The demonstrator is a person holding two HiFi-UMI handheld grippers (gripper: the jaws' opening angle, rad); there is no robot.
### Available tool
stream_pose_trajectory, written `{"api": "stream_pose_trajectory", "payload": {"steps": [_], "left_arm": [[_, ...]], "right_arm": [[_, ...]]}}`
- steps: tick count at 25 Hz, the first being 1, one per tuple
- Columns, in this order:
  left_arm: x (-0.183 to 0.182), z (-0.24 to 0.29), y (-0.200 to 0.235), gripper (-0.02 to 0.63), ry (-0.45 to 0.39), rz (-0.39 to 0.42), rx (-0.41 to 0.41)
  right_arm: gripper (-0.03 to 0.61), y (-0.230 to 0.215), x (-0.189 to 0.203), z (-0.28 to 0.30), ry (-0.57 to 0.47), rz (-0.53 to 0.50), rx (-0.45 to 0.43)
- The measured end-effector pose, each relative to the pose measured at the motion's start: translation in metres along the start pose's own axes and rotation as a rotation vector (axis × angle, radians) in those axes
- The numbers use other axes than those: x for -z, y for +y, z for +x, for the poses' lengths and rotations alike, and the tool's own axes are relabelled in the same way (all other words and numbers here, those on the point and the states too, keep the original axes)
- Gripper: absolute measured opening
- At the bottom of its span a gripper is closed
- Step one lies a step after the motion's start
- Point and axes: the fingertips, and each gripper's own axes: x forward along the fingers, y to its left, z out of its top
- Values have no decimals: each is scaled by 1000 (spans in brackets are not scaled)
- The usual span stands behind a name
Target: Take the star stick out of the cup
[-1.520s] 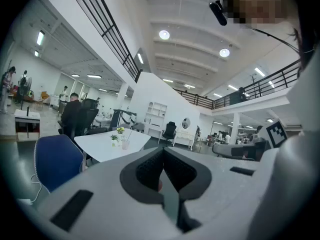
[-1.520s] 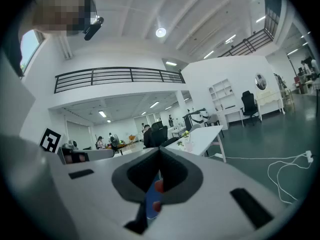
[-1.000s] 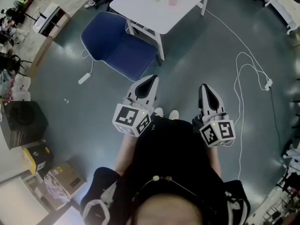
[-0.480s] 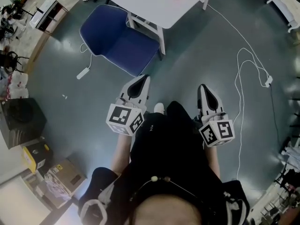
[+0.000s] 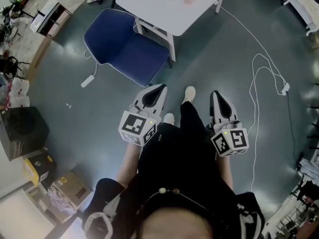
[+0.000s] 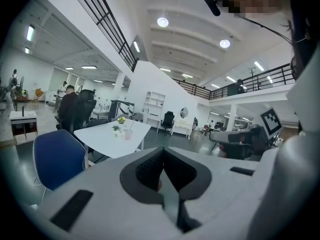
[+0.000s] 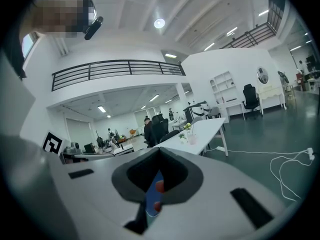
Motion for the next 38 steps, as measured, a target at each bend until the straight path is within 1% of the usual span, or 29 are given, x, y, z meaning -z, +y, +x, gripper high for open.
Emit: {"api": "stream_pose_trajectory", "payload": {"steps": [6, 11, 15, 20, 23, 27, 31, 35, 38], "left_arm": [[-20, 55, 6, 5, -15, 11, 8], [-41, 111, 21, 5, -34, 30, 3], [-61, 163, 25, 6, -59, 9, -1], [-74, 215, 30, 8, -35, -7, -3], [-75, 233, 38, 8, -43, -47, -12], [-74, 240, 50, 8, -56, -102, -15], [-81, 247, 70, 8, -73, -109, -23], [-86, 264, 100, 8, -74, -126, -8], [-94, 280, 130, 8, -67, -129, 15]], "right_arm": [[3, -46, -22, 40, -22, 12, -8], [3, -86, -41, 84, -21, -12, -43], [3, -130, -51, 115, 8, -8, -61], [5, -185, -57, 152, 60, 3, -98], [5, -215, -60, 178, 83, 1, -112], [11, -243, -61, 224, 118, -38, -122], [15, -261, -74, 278, 114, -80, -110], [61, -269, -84, 337, 115, -83, -108], [69, -275, -88, 390, 119, -72, -94]]}}
